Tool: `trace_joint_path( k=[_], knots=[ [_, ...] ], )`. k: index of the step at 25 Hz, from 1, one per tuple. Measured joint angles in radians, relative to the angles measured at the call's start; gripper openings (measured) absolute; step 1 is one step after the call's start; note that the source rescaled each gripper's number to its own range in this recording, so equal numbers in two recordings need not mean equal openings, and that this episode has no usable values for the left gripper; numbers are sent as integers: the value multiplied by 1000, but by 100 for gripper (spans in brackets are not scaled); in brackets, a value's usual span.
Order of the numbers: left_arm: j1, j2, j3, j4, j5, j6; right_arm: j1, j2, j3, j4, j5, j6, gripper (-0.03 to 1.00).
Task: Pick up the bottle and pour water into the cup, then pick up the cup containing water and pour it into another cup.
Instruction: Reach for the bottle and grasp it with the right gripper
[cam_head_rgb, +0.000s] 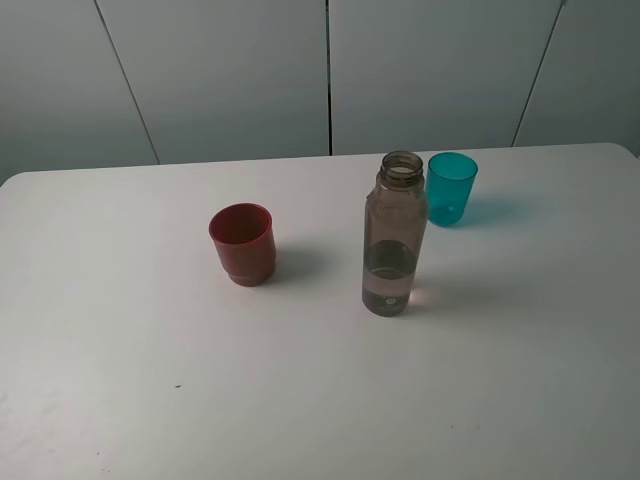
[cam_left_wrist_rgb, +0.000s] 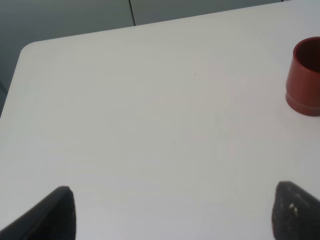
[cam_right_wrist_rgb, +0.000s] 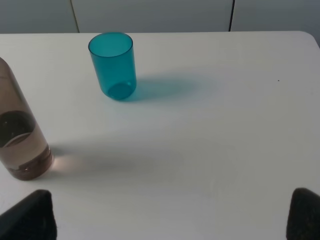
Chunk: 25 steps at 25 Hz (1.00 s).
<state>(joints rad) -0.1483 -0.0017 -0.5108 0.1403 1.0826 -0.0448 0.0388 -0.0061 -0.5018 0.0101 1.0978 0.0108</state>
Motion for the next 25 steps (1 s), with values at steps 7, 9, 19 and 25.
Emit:
trace_joint_path(
  k=[7,9,19,25],
  knots=[
    [0,0,0,0,0,-2,0,0,0,0,0,0,100],
    [0,0,0,0,0,-2,0,0,0,0,0,0,100],
    [0,0,0,0,0,-4,0,0,0,0,0,0,100],
    [0,0,0,0,0,-4,0,0,0,0,0,0,100]
  ],
)
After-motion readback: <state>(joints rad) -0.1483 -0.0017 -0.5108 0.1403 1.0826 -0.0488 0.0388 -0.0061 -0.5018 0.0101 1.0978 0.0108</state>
